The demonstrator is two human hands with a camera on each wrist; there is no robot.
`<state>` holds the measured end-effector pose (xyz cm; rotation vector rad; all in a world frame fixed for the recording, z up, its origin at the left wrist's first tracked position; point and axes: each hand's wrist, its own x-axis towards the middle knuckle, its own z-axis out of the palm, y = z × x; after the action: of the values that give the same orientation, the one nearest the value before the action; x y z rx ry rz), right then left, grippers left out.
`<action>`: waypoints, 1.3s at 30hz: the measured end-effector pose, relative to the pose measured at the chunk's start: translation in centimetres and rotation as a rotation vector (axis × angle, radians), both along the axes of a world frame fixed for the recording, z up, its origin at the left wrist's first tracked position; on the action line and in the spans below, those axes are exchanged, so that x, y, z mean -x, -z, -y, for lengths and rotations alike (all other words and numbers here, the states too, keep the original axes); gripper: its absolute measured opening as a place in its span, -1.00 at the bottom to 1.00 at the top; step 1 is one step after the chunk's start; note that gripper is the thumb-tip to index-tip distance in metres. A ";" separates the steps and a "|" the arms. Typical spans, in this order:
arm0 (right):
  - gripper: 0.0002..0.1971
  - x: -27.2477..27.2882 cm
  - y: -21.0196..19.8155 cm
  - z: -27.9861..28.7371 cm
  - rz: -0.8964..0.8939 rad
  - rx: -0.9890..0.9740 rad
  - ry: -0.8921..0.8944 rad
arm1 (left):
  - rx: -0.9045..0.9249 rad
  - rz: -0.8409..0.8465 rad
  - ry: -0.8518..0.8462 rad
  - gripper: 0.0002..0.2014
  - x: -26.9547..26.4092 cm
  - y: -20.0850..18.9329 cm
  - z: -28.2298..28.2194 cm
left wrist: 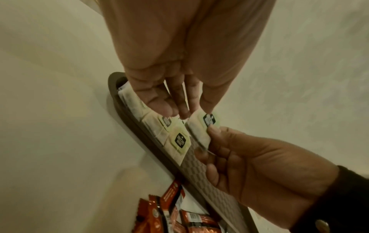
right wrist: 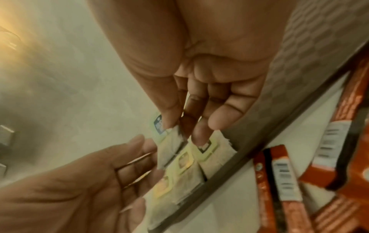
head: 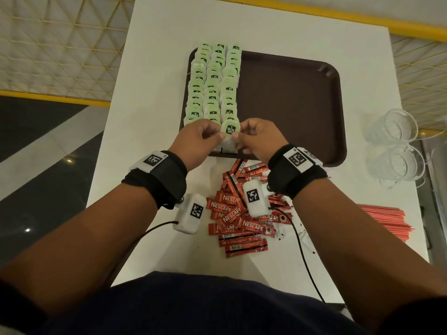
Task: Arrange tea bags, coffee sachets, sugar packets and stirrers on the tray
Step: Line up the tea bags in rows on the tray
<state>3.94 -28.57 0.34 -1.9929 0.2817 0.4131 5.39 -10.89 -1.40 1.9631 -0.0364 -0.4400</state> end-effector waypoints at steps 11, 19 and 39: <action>-0.77 -1.0 2.0 0.0 -0.042 0.342 -0.138 | -0.136 0.052 -0.157 -0.85 -1.4 0.1 -3.0; -0.56 -1.2 2.2 -0.5 0.021 0.396 0.004 | -0.190 0.018 -0.156 -0.87 -2.1 0.2 -3.8; -0.47 -1.8 0.5 -3.6 -0.060 -0.008 0.304 | -0.284 -0.045 -0.113 -0.63 -2.6 -0.4 -2.8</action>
<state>5.72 -25.02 -0.14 -1.8930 0.6101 0.2788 7.95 -8.06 -0.99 2.2197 0.1739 -0.4334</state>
